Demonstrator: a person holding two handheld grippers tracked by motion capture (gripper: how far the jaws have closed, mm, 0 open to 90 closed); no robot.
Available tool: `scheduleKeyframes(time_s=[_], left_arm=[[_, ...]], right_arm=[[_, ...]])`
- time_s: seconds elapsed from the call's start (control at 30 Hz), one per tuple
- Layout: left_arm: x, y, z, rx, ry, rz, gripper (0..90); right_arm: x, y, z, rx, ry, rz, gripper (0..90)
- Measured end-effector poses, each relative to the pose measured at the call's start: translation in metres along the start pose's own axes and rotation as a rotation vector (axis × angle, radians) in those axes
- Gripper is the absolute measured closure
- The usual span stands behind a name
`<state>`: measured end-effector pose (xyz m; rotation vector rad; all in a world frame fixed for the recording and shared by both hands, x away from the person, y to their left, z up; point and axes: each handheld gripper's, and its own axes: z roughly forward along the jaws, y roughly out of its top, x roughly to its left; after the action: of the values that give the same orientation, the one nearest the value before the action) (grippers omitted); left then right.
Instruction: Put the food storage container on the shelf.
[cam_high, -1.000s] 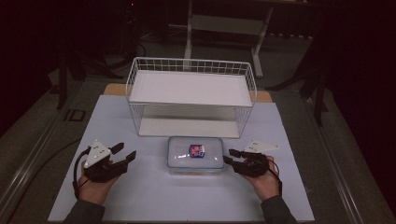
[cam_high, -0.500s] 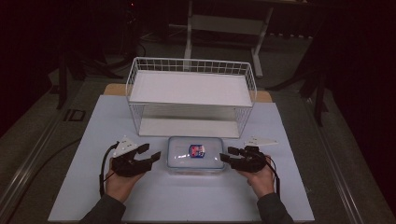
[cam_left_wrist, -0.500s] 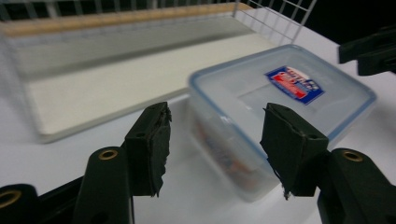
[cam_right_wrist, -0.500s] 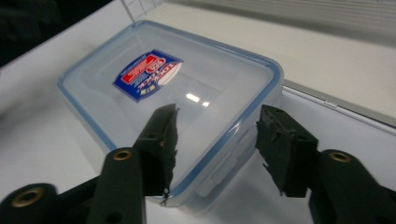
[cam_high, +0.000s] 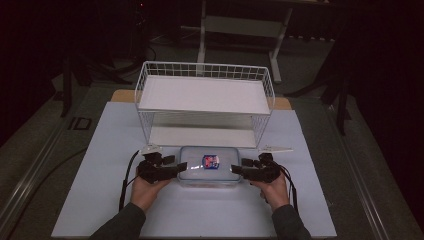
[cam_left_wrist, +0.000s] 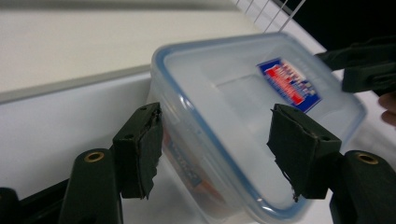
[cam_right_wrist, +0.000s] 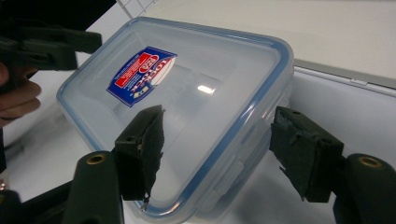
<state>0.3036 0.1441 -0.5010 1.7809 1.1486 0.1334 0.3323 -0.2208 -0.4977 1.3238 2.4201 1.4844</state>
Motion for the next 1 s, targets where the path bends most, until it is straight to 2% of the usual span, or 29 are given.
scheduleKeyframes(time_s=[0.07, 0.17, 0.3, 0.37, 0.5, 0.73, 0.87, 1.0], left_arm=[[0.001, -0.001, 0.006, 0.017, -0.011, -0.009, 34.4], [0.001, 0.0, 0.008, 0.018, -0.019, -0.023, 34.3], [0.001, 0.002, 0.012, 0.025, -0.022, -0.034, 30.5], [0.003, 0.002, 0.014, 0.031, -0.03, -0.053, 29.5], [0.006, 0.002, 0.018, 0.042, -0.065, -0.09, 26.5], [0.007, 0.002, 0.022, 0.057, -0.089, -0.128, 22.8], [0.009, 0.002, 0.023, 0.064, -0.1, -0.138, 22.5], [0.009, 0.001, 0.024, 0.061, -0.104, -0.152, 22.3]], right_arm=[[-0.002, 0.0, 0.001, 0.006, 0.003, 0.01, 32.8], [-0.003, 0.0, 0.002, 0.01, 0.014, 0.026, 31.7], [-0.008, -0.002, 0.006, 0.026, 0.063, 0.074, 27.2], [-0.009, -0.002, 0.007, 0.028, 0.072, 0.08, 26.1], [-0.013, -0.004, 0.011, 0.042, 0.107, 0.12, 21.9], [-0.017, -0.005, 0.013, 0.056, 0.144, 0.162, 20.9], [-0.021, -0.007, 0.017, 0.071, 0.194, 0.204, 21.7], [-0.021, -0.007, 0.016, 0.067, 0.192, 0.198, 21.8]])
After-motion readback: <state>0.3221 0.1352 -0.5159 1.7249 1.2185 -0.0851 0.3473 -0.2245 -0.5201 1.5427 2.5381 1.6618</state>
